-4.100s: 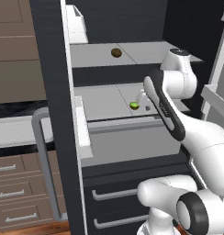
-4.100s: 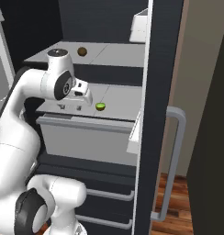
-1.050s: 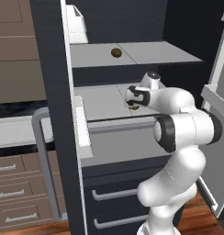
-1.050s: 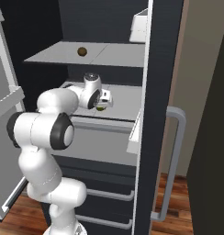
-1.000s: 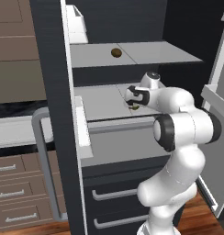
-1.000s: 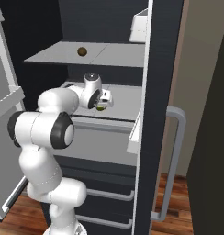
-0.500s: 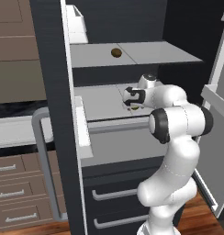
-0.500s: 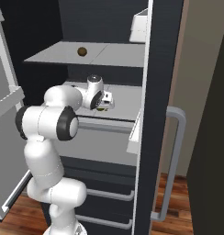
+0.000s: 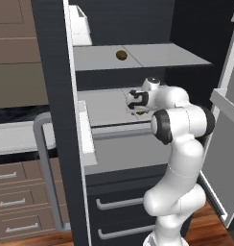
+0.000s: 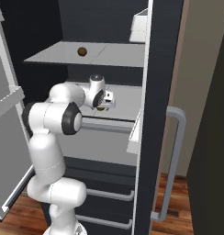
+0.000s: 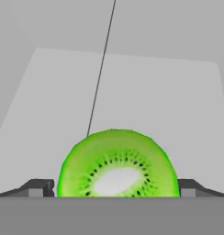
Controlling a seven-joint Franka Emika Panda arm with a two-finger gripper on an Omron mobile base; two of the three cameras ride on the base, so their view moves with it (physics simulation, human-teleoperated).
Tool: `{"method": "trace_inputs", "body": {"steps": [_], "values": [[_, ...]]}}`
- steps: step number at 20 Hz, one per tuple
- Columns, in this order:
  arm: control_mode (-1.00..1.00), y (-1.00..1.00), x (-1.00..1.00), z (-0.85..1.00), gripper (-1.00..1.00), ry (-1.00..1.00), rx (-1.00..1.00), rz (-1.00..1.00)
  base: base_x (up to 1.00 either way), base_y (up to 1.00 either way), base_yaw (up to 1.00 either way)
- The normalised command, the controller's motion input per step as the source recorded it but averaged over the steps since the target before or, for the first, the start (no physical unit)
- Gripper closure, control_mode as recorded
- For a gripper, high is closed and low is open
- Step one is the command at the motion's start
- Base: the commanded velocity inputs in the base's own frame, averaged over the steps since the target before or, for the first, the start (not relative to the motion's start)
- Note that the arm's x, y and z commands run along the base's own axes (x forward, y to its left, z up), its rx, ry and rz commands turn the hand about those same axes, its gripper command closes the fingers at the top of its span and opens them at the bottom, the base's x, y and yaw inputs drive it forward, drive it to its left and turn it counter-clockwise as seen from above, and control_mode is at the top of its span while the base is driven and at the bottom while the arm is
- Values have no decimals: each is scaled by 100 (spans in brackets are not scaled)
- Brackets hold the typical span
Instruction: Pick up both kiwis from the fridge and place them inside the tupperware on the counter.
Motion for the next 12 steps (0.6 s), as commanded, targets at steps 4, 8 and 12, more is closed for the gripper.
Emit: {"method": "trace_inputs", "body": {"steps": [4,8,12], "values": [[-100,0,18,0,-100,0,0,0,0,0,0],[-100,0,14,-5,-100,0,0,0,0,0,0],[-100,0,1,-22,-100,0,0,0,0,0,0]]}}
